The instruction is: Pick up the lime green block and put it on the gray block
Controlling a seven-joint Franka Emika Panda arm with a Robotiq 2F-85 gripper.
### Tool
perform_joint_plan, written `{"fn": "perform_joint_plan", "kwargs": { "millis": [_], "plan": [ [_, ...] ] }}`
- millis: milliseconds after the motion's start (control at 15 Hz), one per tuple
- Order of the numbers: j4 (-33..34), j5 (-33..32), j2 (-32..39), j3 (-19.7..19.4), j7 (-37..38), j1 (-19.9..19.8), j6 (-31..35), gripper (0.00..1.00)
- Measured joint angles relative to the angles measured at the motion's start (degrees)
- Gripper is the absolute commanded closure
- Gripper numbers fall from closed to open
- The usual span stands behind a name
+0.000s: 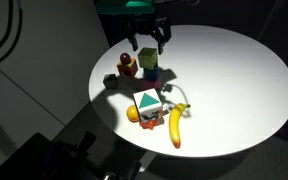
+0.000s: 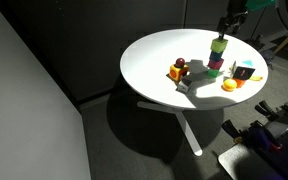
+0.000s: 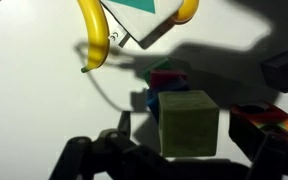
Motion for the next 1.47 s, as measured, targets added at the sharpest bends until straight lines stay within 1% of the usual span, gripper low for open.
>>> {"fn": "perform_joint_plan", "kwargs": {
  "millis": [1000,1067,1133,1467],
  "plan": [
    [2.39,-0.01,3.9,1.16,0.0,0.03,0.04,0.0],
    [2.45,-0.01,4.13,1.19,0.0,0.03,0.04,0.25],
    [2.51,-0.01,4.36,1.22,0.0,0.04,0.04,0.26],
    [2.7,-0.02,5.28,1.25,0.01,0.04,0.04,0.66]
  ]
}}
